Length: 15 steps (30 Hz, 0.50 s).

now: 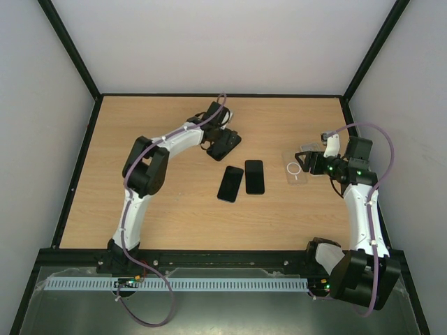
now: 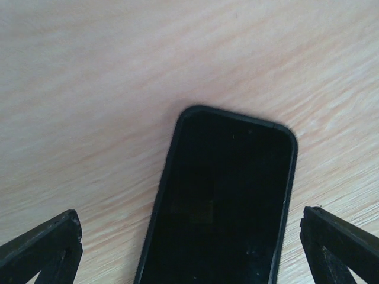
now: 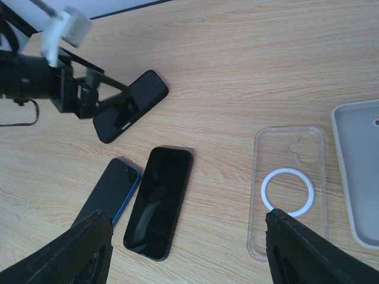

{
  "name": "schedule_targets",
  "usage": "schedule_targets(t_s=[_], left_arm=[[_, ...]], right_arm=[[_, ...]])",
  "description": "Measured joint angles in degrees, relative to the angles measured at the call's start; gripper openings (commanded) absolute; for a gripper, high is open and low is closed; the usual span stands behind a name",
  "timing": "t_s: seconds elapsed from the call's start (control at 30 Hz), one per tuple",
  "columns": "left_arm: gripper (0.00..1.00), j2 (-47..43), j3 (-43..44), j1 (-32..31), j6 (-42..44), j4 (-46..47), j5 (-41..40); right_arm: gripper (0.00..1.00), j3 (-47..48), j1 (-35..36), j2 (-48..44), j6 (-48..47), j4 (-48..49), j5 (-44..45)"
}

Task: Take the phone out of the phone case

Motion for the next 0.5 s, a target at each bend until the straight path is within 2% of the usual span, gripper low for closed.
schedule_targets(t_s=[0.37, 0.5], left_arm=[[1.0, 9.8, 9.3, 0.1, 7.4, -10.4, 6.7], [0.94, 12.4, 13.9, 0.0, 7.8, -13.0, 6.2]], right_arm=[[0.7, 0.0, 0.0, -0.1, -0.2, 0.0, 0.0], [0.7, 0.0, 0.0, -0.1, -0.3, 0.0, 0.0]])
